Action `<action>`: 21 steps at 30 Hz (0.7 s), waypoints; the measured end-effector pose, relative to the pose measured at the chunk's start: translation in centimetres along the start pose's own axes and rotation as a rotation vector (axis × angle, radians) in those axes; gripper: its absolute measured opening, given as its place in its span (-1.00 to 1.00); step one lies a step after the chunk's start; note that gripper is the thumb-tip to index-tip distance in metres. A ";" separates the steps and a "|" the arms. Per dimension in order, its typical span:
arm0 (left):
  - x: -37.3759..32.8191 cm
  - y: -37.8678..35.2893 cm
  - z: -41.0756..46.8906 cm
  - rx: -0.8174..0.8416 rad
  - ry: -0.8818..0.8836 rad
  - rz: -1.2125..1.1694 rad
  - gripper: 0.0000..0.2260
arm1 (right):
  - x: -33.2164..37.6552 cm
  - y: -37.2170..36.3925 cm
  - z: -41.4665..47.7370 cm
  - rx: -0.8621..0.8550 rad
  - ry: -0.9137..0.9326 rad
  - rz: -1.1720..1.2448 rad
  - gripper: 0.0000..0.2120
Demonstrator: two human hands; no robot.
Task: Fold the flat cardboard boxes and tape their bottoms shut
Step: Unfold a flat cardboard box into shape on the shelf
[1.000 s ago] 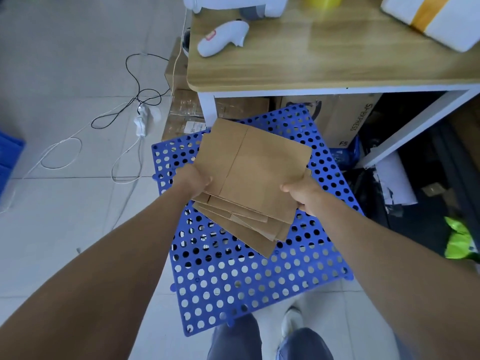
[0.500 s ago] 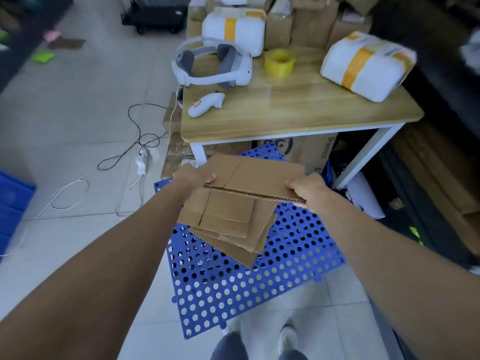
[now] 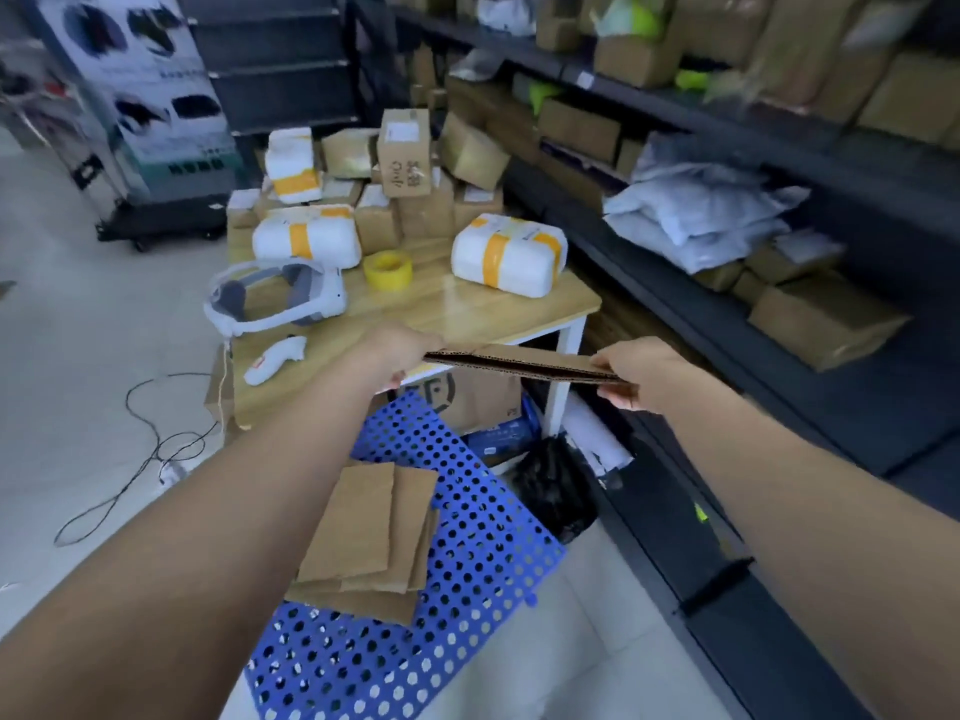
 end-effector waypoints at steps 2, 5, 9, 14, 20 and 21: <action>-2.4 -1.2 0.2 0.038 -0.062 0.012 -0.68 | -0.3 2.4 -1.3 -0.057 -0.010 0.027 -0.94; -6.4 -3.8 -0.1 0.111 -0.166 0.070 -0.66 | -1.7 6.2 -4.1 -0.147 -0.017 0.089 -0.96; -10.9 -8.5 -1.5 0.236 -0.301 0.150 -0.71 | -4.9 10.7 -8.4 -0.303 -0.026 0.203 -0.96; -15.5 -17.0 -5.2 0.405 -0.435 0.228 -0.63 | -11.2 17.0 -14.4 -0.489 -0.092 0.307 -0.95; -20.4 -28.7 -12.2 0.598 -0.600 0.329 -0.64 | -19.2 25.3 -23.0 -0.707 -0.060 0.487 -0.81; -21.1 -30.6 -13.4 0.625 -0.613 0.340 -0.64 | -20.4 26.5 -24.3 -0.732 -0.068 0.503 -0.81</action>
Point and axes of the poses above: each hand's wrist, its own z-axis towards the middle knuckle, its own y-axis out of the back of the hand, x = y × z, the point moved 6 cm from there along z, towards the middle knuckle, and after that the axes turned 11 degrees about x, right-handed, at the moved point
